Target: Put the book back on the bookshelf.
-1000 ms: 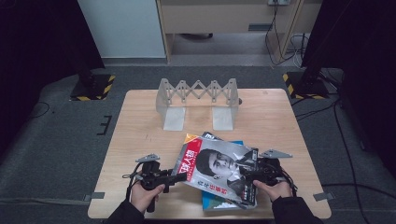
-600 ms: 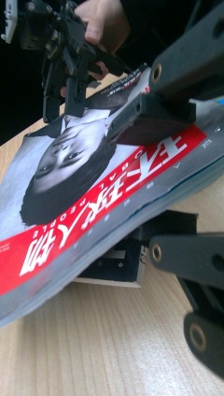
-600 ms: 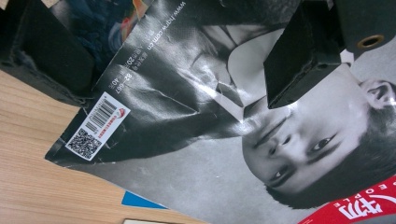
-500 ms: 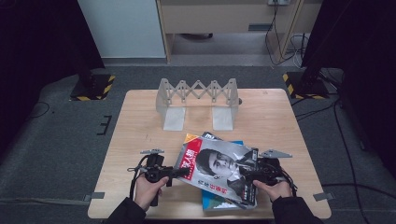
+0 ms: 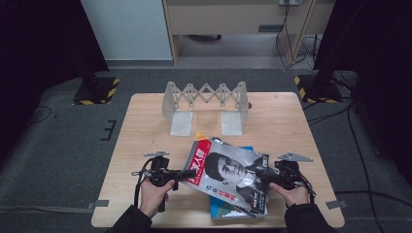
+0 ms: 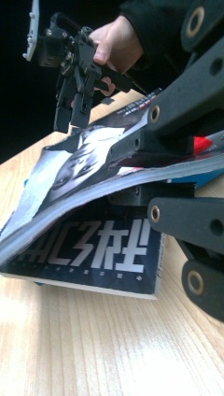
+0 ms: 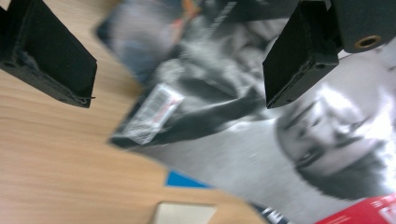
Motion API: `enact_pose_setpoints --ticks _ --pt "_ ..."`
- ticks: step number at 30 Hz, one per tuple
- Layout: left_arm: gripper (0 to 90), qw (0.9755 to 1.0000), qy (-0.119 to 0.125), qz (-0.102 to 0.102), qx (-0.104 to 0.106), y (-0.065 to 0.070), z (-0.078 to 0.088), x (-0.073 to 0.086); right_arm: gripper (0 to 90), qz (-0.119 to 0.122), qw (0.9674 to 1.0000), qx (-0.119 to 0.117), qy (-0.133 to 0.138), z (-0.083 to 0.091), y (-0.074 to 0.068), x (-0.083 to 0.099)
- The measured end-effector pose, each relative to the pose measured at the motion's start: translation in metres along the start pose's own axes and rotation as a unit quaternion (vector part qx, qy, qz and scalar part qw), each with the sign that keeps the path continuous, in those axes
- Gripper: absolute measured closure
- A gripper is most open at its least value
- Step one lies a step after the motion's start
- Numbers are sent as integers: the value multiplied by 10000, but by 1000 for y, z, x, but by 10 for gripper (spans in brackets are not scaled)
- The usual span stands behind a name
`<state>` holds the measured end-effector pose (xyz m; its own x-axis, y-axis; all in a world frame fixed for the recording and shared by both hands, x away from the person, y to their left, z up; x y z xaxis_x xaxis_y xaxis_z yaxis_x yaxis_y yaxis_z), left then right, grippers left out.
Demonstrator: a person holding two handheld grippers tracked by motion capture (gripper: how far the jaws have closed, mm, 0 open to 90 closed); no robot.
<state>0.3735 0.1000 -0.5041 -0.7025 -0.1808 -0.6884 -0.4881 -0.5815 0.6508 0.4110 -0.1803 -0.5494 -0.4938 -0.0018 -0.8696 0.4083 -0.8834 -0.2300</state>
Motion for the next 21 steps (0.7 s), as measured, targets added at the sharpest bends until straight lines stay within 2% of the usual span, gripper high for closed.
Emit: enact_pose_setpoints --ticks 3,5,7,9,10,11,12,13,14,16,21 --pt "824 9999 120 12 8 2 0 -8 100 -46 9996 239 122 4 15 -4" --pt "836 9998 194 40 2 2 1 -13 99 -33 9987 463 206 8 30 -7" --pt "843 9998 198 74 -4 2 1 -14 99 -42 9984 527 207 9 34 -8" --pt "847 9997 221 93 -16 1 2 -16 94 -17 9974 684 207 11 48 -8" --pt "847 9997 226 110 -22 1 3 -17 94 -17 9974 684 207 11 48 -8" --pt "851 9994 299 139 -36 0 5 -21 94 -7 9968 775 211 11 56 -8" --pt "853 9994 299 139 -36 0 5 -21 94 -7 9968 775 211 11 56 -8" --pt "855 9991 381 179 -44 1 8 -26 92 -2 9960 876 154 11 66 -6" --pt "856 9991 381 179 -44 1 8 -26 92 -2 9960 876 154 11 66 -6" --pt "858 9988 470 163 -35 2 11 -33 92 -10 9944 1057 86 12 80 -5" --pt "860 9974 704 147 34 9 21 -50 92 4 9924 1231 -5 15 93 -1"
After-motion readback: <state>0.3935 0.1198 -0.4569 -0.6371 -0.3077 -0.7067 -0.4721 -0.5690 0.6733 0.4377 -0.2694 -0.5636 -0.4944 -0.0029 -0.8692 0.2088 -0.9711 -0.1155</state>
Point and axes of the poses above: each handheld gripper's, and its own axes: z roughly backward along the jaws, x roughly out of its underside, y roughly to its right, the point moved 10 cm from there along -z, roughly forward along the jaws, and after that the axes turned 13 degrees about y, right-handed, at the moved point
